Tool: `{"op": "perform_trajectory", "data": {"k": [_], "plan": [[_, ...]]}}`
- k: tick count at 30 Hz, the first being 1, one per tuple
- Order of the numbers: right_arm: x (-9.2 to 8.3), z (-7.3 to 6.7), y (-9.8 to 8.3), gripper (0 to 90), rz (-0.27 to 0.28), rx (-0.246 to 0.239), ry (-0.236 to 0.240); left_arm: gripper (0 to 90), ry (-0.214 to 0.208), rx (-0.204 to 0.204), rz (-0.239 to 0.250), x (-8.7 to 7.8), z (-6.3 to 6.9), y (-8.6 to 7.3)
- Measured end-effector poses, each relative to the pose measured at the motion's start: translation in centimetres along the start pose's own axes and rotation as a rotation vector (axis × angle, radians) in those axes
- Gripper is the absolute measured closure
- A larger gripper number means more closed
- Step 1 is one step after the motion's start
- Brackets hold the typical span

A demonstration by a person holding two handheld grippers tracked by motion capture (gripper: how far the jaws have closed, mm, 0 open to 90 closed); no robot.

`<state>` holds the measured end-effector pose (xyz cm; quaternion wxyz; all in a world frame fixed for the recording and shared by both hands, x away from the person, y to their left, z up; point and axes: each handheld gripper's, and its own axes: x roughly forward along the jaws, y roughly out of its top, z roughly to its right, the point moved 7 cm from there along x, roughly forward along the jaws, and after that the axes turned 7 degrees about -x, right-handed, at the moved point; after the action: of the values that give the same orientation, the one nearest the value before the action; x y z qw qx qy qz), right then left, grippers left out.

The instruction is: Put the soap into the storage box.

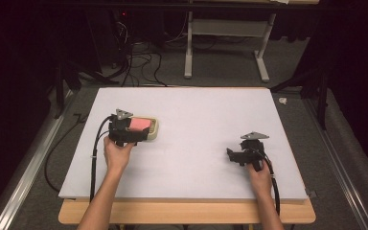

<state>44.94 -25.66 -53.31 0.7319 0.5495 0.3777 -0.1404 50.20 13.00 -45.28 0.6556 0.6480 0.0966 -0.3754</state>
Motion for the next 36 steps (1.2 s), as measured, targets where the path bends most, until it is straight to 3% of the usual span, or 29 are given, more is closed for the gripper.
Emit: {"op": "perform_trajectory", "data": {"k": [12, 36], "plan": [[0.0, 0.0, 0.0, 14.8, 0.000, -0.001, 0.000, 13.5, -0.026, 0.015, 0.043, -1.6, 1.0, 0.0], [0.0, 0.0, 0.0, 14.8, 0.000, -0.001, 0.000, 13.5, -0.100, 0.058, 0.064, -3.9, 3.2, -0.8]]}}
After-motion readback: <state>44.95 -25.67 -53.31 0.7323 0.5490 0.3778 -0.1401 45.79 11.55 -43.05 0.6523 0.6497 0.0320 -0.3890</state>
